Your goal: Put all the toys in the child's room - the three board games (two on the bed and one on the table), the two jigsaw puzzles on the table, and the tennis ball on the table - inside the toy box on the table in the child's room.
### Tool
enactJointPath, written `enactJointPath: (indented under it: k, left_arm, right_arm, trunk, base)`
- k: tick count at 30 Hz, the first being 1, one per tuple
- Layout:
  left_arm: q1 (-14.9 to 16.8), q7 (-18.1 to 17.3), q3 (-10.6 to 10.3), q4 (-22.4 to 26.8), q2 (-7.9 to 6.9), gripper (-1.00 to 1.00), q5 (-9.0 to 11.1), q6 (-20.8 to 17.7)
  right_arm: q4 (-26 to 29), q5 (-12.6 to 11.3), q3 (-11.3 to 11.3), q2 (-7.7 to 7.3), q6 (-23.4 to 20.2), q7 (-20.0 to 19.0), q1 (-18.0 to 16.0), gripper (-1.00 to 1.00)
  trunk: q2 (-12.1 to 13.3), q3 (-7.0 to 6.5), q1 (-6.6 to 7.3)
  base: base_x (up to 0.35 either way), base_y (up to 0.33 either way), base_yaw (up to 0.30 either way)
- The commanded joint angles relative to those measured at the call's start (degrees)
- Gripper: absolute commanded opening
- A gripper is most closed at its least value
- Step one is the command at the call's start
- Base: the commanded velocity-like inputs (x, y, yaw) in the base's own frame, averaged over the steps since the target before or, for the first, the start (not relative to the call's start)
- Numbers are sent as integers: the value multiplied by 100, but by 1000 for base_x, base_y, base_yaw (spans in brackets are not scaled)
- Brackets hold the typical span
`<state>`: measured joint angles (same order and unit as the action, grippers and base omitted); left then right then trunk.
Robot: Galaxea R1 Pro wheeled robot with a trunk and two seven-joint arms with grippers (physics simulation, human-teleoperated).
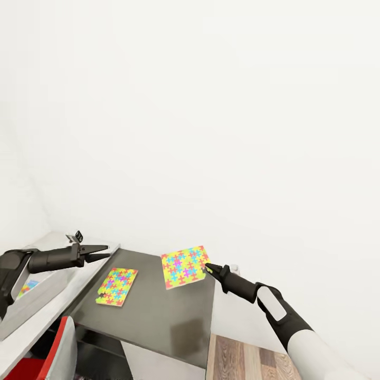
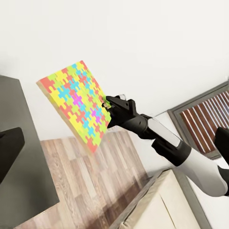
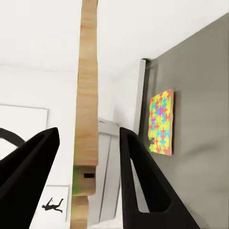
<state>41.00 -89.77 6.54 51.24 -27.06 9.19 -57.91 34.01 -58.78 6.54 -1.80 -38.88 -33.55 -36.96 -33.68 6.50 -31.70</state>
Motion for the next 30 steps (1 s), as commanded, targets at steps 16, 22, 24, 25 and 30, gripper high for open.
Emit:
enactJointPath:
  k: [16,22,24,25,30]
  left_arm:
    - [5,-23,-4,0,-1,100,-5,-53]
    - [5,-23,-4,0,-1,100,-2,-53]
    - [-11,-23,0,-3,-1,100,2,-56]
    - [-16,-23,2,-5,-1,100,3,-58]
    - [-29,-23,5,-7,-1,100,4,-54]
  right_arm:
    - [0,-20,23,-4,3,-12,-4,-100]
    - [0,-19,21,-11,9,-12,-4,-100]
    - [0,-19,22,-11,6,-12,-4,-100]
    - [0,-19,23,-12,5,-12,-4,-100]
    - [0,-19,23,-5,5,-12,-4,-100]
  trunk:
    - [635,-294,350]
    - [875,-402,482]
    - [955,-438,526]
    - [996,-456,547]
    - [1076,-492,591]
  base:
    - [0,0,157]
    - [0,0,98]
    - [0,0,255]
    - [0,0,270]
    - [0,0,279]
